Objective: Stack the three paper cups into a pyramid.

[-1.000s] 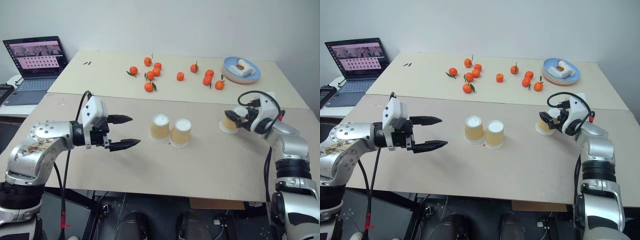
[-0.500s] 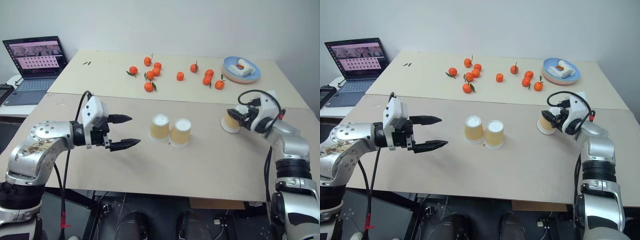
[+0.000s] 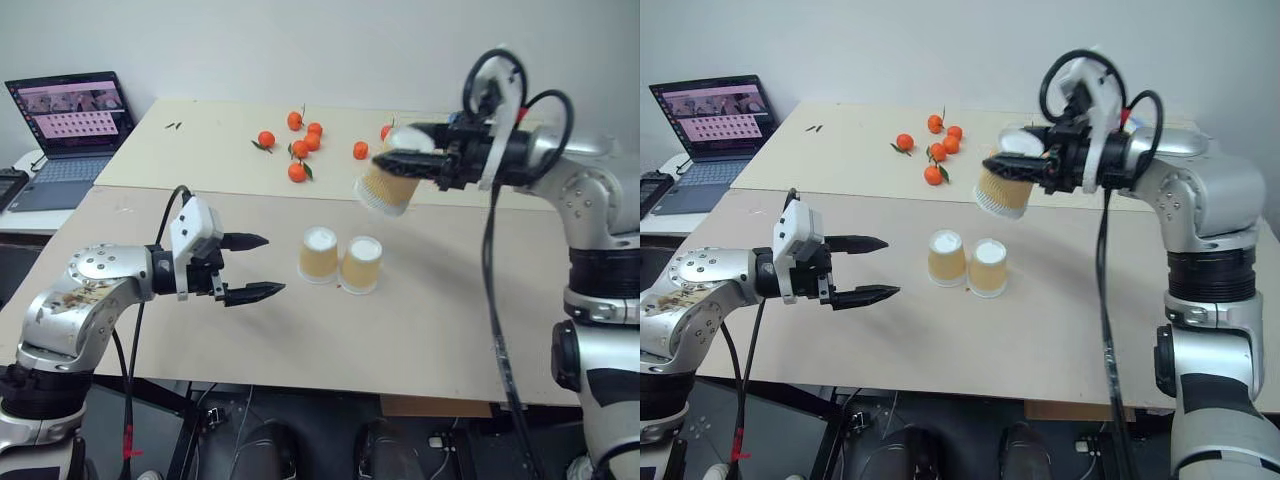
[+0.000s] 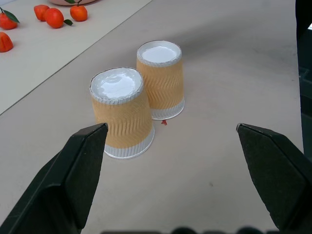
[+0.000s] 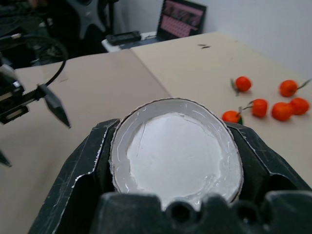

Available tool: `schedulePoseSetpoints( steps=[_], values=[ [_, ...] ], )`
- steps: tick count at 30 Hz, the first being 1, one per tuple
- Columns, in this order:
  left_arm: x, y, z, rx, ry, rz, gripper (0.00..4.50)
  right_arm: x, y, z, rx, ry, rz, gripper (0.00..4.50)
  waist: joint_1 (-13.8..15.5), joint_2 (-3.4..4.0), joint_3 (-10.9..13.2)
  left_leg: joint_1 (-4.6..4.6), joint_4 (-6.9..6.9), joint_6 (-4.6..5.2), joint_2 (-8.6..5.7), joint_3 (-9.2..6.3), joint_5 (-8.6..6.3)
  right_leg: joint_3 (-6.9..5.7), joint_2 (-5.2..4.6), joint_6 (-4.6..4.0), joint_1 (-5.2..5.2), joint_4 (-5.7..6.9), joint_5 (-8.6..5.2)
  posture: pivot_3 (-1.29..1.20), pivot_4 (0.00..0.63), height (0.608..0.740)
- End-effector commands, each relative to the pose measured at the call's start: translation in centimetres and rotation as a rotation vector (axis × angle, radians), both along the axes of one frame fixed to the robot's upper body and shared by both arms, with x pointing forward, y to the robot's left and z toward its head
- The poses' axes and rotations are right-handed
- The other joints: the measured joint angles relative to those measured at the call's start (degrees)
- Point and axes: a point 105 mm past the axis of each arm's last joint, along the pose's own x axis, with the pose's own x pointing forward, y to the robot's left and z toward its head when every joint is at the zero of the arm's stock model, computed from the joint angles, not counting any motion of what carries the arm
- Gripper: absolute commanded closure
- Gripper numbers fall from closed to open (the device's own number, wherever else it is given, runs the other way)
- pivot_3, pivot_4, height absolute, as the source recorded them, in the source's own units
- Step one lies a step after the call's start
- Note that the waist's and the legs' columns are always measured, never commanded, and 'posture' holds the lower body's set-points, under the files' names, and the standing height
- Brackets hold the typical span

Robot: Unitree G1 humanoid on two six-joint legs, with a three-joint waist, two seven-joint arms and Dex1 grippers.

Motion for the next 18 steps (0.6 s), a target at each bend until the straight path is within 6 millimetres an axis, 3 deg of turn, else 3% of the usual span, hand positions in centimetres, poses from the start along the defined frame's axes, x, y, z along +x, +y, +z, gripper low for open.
schedulePoseSetpoints(
  steps=[1, 3, 9, 18],
  values=[
    [0.0, 0.0, 1.6, 0.002, -0.081, 0.004, 0.00, -1.2, 1.8, 0.3, -0.047, -0.043, 0.098, 1.77, -0.06, 0.00, 0.00, -0.01, 0.00, 0.00, -0.01, 0.01, 0.00, 0.00, 0.00, 0.00, 0.00, -0.01, 0.00, 0.00, 0.150, 0.669],
    [-0.2, 0.1, 1.8, 0.002, -0.086, 0.012, 0.00, -1.1, 2.5, -1.1, -0.085, -0.031, 0.120, 1.77, -0.14, -0.01, 0.00, -0.01, 0.00, 0.00, 0.00, 0.01, 0.00, 0.00, 0.00, 0.00, 0.00, 0.00, 0.00, 0.00, 0.150, 0.669],
    [-0.3, 0.2, 1.7, 0.001, -0.084, 0.028, 0.00, -0.5, 3.4, -3.0, -0.092, 0.009, 0.134, 1.77, -0.14, -0.01, 0.00, 0.00, 0.00, -0.01, 0.00, 0.01, 0.01, -0.01, 0.00, 0.00, 0.00, 0.03, 0.00, 0.00, 0.150, 0.669],
    [-0.7, 0.0, 1.4, -0.004, -0.071, 0.034, 0.00, 0.1, 4.6, -3.3, -0.086, -0.005, 0.151, 1.77, -0.20, -0.01, 0.01, 0.01, 0.00, -0.01, 0.00, 0.01, 0.01, -0.02, 0.00, 0.00, 0.00, 0.04, 0.01, 0.00, 0.150, 0.669]
  ],
)
